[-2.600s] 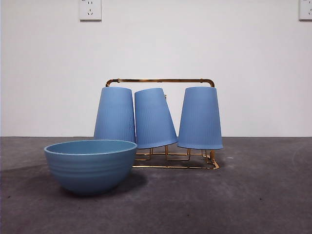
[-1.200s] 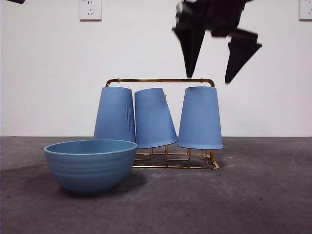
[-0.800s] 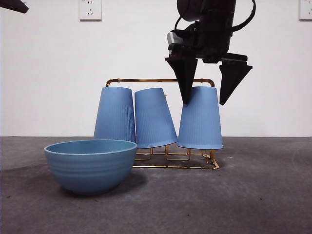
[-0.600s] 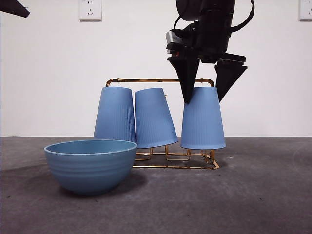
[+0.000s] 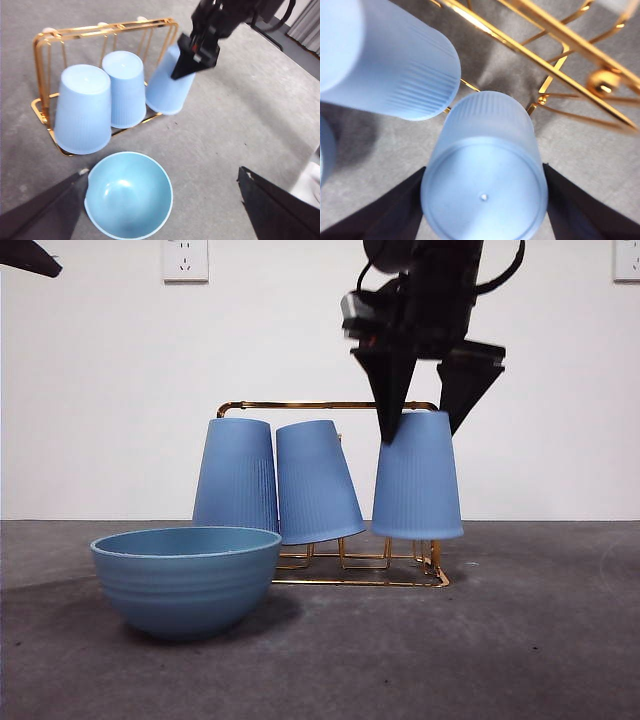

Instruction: Right arm lift cup from the cupboard, then place it on the right of the bowl

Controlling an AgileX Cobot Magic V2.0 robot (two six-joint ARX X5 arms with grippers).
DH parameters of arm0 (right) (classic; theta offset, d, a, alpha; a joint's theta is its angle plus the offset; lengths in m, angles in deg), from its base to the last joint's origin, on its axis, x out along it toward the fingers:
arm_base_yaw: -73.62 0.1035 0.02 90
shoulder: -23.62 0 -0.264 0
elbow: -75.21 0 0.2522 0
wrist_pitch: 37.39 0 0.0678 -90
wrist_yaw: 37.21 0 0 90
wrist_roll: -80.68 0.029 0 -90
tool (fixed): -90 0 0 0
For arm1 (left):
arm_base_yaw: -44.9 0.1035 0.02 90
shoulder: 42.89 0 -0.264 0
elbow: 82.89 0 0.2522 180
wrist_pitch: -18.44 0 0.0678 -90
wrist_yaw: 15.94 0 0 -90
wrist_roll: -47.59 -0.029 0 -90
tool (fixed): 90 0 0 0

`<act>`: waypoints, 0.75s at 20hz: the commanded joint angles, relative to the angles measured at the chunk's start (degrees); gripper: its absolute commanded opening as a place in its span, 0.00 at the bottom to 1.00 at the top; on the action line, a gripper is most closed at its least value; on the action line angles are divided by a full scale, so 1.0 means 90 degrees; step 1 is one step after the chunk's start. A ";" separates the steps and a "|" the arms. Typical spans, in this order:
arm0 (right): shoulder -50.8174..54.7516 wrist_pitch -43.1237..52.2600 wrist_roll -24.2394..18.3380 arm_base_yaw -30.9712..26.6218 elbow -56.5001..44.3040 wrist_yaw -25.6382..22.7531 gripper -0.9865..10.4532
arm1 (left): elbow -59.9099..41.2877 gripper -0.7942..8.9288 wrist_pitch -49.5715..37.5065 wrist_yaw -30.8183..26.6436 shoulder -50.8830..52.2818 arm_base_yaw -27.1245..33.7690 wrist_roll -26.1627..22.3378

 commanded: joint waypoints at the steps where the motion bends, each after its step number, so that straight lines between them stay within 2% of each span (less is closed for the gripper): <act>1: 0.0374 -0.0119 0.0112 0.0063 0.0228 -0.0010 0.28 | 0.0121 0.56 -0.0027 0.0032 -0.0170 -0.0090 0.0010; 6: 0.1311 -0.0185 0.0131 0.0117 0.0228 0.0032 0.28 | 0.0121 0.56 -0.0024 0.0032 -0.0583 -0.0221 0.0029; 11: 0.2431 -0.0240 0.0049 0.0238 0.0012 0.0529 0.28 | 0.0121 0.56 -0.0102 0.0032 -0.1166 -0.0384 0.0151; 13: 0.2951 -0.0078 0.0049 0.0279 -0.0442 0.0583 0.28 | 0.0121 0.56 -0.0245 0.0032 -0.1377 -0.0449 0.0199; 15: 0.3587 0.0425 0.0034 0.0282 -0.1282 0.0911 0.28 | 0.0121 0.56 -0.0381 0.0034 -0.1591 -0.0508 0.0231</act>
